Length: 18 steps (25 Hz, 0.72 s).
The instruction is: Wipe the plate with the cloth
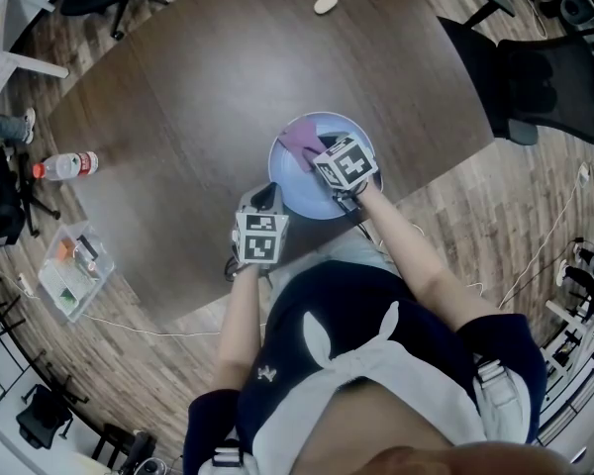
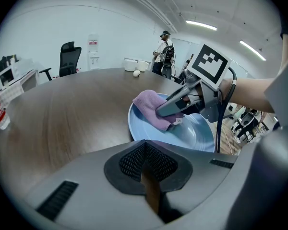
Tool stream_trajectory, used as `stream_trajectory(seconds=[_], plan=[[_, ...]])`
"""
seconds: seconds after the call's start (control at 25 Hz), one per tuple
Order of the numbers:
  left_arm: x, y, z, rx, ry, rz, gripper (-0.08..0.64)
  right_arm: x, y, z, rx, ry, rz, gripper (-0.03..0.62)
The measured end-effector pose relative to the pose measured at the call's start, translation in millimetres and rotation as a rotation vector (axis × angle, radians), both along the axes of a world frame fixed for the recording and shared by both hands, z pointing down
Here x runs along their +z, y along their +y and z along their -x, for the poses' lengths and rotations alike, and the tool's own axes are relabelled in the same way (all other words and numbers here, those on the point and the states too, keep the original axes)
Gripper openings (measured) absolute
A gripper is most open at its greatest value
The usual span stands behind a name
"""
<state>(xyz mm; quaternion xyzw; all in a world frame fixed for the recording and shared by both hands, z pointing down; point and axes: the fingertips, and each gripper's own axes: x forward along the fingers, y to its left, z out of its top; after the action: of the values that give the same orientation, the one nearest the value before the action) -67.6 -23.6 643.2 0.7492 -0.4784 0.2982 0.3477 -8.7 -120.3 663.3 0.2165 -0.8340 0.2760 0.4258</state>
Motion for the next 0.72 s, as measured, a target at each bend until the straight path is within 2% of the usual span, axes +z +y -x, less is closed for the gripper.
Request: stream_trajectory(seconds=[0.72], plan=[[-1,0,0,0.004,-0.006,-0.002,0.005,0,-17,-28,0.082,0.039,-0.008,0.133]])
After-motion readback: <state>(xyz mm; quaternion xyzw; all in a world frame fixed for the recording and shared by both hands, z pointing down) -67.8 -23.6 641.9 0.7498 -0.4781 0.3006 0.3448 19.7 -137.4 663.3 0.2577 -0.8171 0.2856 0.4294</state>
